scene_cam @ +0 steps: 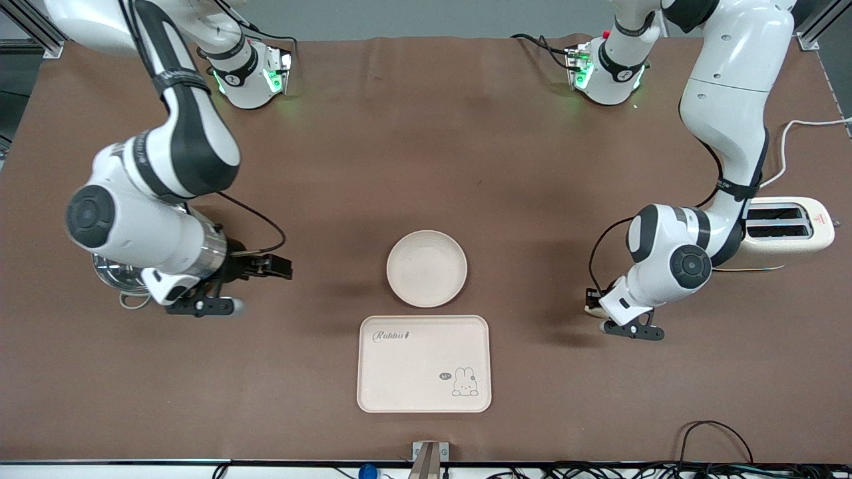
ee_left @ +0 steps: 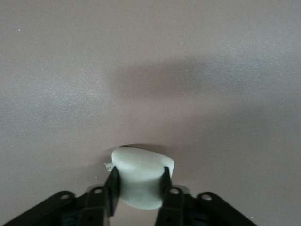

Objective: Place bun in plate and plate on tray
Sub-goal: 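Lower the bun into the plate while the right gripper grips the plate rim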

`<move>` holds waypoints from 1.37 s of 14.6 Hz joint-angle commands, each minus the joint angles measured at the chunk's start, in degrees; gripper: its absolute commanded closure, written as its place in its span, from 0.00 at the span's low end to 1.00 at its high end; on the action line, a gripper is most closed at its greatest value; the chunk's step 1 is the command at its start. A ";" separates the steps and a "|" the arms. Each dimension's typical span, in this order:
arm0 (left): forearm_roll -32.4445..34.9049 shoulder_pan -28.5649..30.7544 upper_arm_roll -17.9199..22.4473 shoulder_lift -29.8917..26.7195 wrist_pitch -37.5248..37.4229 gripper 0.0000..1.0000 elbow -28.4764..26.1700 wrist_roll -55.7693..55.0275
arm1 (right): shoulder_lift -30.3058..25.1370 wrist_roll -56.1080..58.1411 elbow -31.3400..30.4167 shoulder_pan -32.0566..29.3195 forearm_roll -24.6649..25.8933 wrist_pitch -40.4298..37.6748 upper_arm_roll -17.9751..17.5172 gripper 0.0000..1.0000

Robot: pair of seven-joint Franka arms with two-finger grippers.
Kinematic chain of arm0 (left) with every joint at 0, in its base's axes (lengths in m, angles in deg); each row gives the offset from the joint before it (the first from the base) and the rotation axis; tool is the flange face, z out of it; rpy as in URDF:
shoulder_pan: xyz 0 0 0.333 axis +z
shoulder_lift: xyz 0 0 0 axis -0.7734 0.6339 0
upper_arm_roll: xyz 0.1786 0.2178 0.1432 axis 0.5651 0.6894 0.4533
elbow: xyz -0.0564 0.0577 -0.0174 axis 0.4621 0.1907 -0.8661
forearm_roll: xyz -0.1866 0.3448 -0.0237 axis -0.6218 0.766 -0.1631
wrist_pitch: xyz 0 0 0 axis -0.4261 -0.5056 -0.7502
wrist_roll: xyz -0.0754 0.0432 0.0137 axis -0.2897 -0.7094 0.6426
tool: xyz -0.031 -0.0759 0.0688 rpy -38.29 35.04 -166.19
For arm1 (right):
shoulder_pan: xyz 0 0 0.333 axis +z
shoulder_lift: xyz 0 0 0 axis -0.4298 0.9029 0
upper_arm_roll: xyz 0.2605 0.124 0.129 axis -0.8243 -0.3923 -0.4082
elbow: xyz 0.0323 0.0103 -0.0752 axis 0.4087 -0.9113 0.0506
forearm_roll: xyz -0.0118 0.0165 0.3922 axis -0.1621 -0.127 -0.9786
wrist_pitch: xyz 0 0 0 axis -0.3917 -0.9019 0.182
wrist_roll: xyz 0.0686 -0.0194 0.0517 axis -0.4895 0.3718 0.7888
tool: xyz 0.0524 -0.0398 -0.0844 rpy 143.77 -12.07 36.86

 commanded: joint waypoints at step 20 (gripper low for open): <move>0.81 -21.66 -7.48 4.48 -6.31 0.43 12.40 -49.46 | 0.78 -12.93 -26.47 13.36 -0.61 35.31 0.41 0.00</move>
